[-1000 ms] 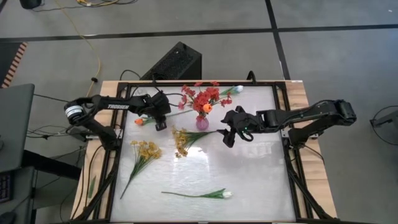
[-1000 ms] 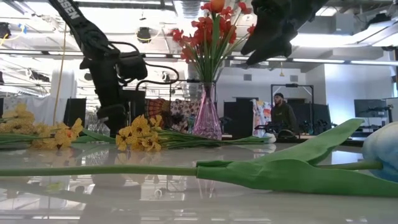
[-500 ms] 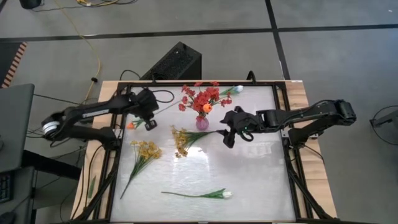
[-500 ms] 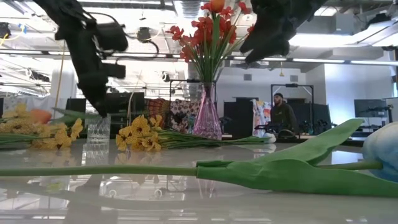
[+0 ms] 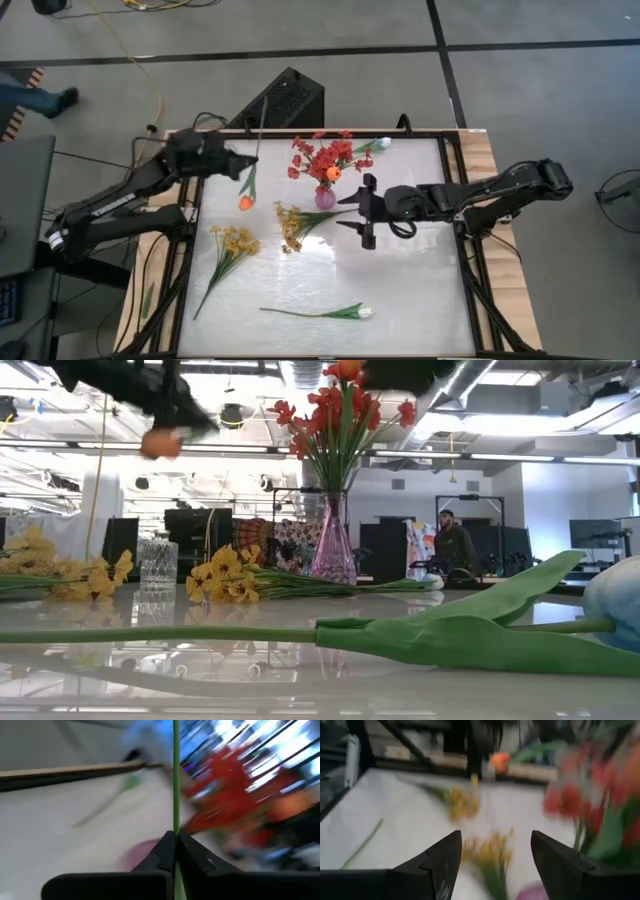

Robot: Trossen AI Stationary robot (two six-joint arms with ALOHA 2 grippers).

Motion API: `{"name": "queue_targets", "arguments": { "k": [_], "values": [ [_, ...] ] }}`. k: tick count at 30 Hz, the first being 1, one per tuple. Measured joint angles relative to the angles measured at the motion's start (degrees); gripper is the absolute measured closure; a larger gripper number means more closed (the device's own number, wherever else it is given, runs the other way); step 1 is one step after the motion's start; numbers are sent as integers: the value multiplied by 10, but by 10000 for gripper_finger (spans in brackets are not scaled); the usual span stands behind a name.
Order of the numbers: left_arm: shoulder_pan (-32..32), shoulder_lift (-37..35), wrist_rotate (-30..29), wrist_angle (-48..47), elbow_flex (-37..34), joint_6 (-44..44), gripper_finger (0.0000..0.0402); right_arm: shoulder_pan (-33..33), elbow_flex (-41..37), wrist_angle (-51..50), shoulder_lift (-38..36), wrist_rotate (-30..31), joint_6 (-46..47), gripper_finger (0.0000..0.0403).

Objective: Sort flowers into vase by color
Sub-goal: Put the orange tulip into the violet vase

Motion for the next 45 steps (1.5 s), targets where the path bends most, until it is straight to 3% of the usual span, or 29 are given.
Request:
{"name": "queue_targets", "arguments": {
  "k": [6,10,17,24,29,35,41,45],
  "values": [
    [-12,-23,114,198,0,-174,401,37,0,179,0,71,-219,138],
    [-61,-13,111,319,0,-252,401,53,4,276,0,107,-369,138],
    [-190,60,29,410,1,-306,401,40,117,224,36,137,-539,138],
    [-254,161,38,575,1,-361,401,16,244,148,126,147,-676,138],
    [-266,183,41,587,1,-367,401,12,309,146,186,193,-763,138],
    [-268,184,48,581,1,-370,401,10,341,150,223,195,-842,138],
    [-268,184,60,562,1,-371,401,5,341,148,230,195,-865,144],
    [-260,184,64,555,1,-384,401,2,341,153,230,195,-866,169]
  ]
}}
